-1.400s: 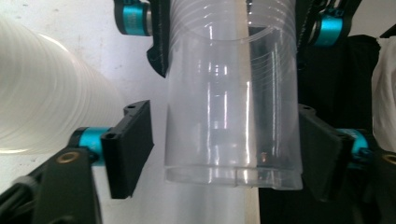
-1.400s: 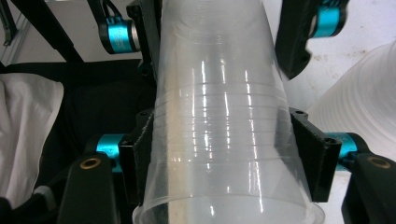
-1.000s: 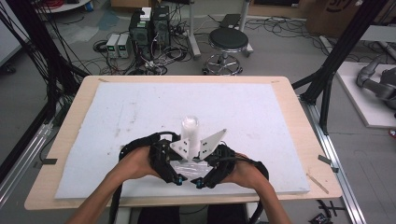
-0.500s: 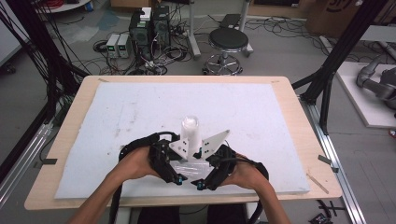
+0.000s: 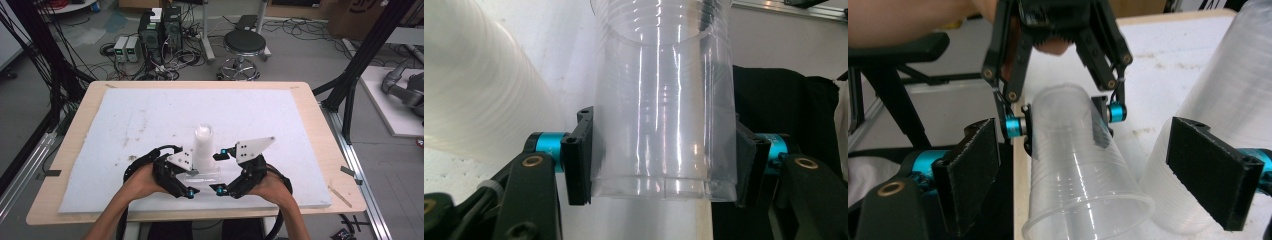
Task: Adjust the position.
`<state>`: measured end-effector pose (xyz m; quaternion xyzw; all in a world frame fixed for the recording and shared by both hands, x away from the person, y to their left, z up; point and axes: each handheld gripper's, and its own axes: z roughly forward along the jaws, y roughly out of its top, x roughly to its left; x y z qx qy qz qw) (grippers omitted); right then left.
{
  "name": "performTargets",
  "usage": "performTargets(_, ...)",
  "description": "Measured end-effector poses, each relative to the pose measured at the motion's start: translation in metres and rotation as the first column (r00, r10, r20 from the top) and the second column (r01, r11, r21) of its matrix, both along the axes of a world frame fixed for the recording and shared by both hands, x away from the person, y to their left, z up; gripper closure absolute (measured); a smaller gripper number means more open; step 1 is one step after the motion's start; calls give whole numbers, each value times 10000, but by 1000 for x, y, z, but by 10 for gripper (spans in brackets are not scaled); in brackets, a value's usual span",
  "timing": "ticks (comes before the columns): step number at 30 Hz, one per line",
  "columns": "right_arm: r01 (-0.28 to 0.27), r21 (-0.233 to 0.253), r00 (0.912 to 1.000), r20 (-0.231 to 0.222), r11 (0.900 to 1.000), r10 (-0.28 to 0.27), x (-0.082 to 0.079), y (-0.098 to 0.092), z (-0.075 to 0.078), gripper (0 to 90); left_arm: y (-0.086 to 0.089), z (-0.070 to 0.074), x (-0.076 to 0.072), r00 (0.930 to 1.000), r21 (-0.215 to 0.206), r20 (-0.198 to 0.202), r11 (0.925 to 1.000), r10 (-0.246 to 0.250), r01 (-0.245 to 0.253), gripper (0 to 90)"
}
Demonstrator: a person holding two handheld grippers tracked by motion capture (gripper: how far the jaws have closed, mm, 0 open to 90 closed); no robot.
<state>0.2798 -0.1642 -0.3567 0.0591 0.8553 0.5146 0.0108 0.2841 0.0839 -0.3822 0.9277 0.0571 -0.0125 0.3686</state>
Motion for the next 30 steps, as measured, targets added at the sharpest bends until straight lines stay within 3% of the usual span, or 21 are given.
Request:
performTargets(5, 142, 147, 9999, -1, 9998, -142, -2, -5, 1, 140, 3, 0, 1, 10000, -295, -35, 9996, -36, 35, 410)
performTargets(7, 145, 278, 9999, 46, 9995, -146, -2, -7, 2, 140, 7, -1, 3, 9998, -764, -190, 9971, 46, -60, 410)
performTargets(8, 150, 701, 9999, 4, 9974, -151, -3, -12, 3, 140, 10, -1, 5, 9996, -1115, -282, 9937, 58, -89, 410)
performTargets(9, 150, 701, 9999, 4, 9974, -151, -3, -12, 3, 140, 12, -1, 5, 9994, -1377, -335, 9904, 47, -93, 410)
performTargets(11, 204, 1074, 9998, -52, 9940, -200, -4, -17, 3, 140, 20, -2, 6, 9993, -2159, -387, 9764, -5, -78, 410)
performTargets(15, 245, 1858, 9997, -82, 9823, -234, -6, -28, 2, 140, 29, -5, 6, 9984, -3395, -549, 9402, 94, -275, 410)
performTargets(16, 337, 2169, 9994, -46, 9756, -335, -8, -32, 0, 140, 30, -7, 6, 9976, -3759, -682, 9260, 84, -335, 409)
performTargets(19, 373, 2278, 9993, -26, 9730, -377, -9, -35, -2, 140, 33, -14, 3, 9977, -4553, -679, 8899, -50, -265, 409)
performTargets(21, 516, 2355, 9985, 29, 9705, -538, -10, -37, -5, 140, 34, -19, 2, 9974, -5082, -709, 8608, -92, -282, 409)
performTargets(22, 511, 2366, 9986, -22, 9703, -520, -11, -38, -7, 140, 34, -20, 2, 9977, -5217, -671, 8527, -95, -270, 409)
performTargets(26, 591, 2745, 9982, -68, 9598, -595, -13, -42, -14, 140, 36, -28, 0, 9987, -6075, -508, 7939, -67, -256, 409)
performTargets(28, 579, 2803, 9983, -59, 9582, -586, -13, -42, -15, 140, 36, -31, -1, 9989, -6308, -472, 7756, -70, -244, 409)
performTargets(30, 586, 2928, 9982, -40, 9544, -600, -13, -42, -17, 141, 36, -33, -1, 9993, -6410, -378, 7673, -62, -195, 409)
